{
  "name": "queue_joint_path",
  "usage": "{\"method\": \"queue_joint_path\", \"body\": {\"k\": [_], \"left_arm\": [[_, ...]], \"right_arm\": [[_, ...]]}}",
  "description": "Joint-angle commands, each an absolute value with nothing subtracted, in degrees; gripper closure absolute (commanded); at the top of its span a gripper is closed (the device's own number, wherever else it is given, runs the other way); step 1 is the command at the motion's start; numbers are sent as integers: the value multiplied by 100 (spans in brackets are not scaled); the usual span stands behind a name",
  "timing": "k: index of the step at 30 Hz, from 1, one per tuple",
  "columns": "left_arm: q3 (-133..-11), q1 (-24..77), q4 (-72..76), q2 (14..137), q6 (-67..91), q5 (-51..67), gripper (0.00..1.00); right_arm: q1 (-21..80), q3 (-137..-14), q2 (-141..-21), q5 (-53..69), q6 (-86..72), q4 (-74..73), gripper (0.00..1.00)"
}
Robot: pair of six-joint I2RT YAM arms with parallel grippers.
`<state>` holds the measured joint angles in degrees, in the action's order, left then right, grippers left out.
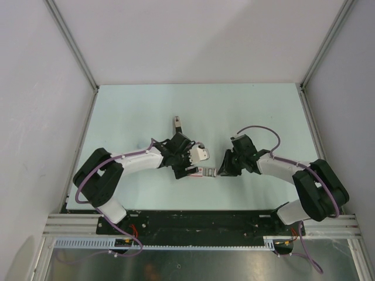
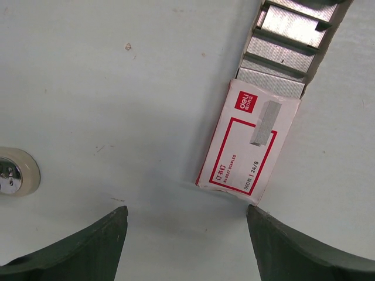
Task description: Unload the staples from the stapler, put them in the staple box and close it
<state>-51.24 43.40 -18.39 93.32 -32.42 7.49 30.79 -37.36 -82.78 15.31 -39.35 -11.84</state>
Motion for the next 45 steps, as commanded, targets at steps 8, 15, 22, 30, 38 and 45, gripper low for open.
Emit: {"method": "queue_joint_path", "body": {"k": [8, 15, 22, 30, 38, 45], "left_arm": [[-5126, 4368, -1775, 9199, -3470, 552, 14], [-5138, 4372, -1770, 9207, -3496, 545, 14], [-5199, 4369, -1772, 9246, -3494, 558, 14], [-5181, 4375, -1770, 9244, -3493, 563, 15], [-5166, 4370, -1775, 9251, -3489, 577, 15], [-5168, 4374, -1769, 9251, -3489, 582, 15]], "right_arm": [[3065, -3689, -8661, 1776, -4388, -284, 80], [3154, -3691, -8851, 1767, -4454, -121, 87], [3282, -3704, -8931, 1836, -4546, 192, 89], [3594, -3817, -9119, 1813, -4622, 332, 90], [3843, -4061, -9296, 1808, -4658, 352, 90], [4012, -4237, -9478, 1884, -4686, 445, 84]]}}
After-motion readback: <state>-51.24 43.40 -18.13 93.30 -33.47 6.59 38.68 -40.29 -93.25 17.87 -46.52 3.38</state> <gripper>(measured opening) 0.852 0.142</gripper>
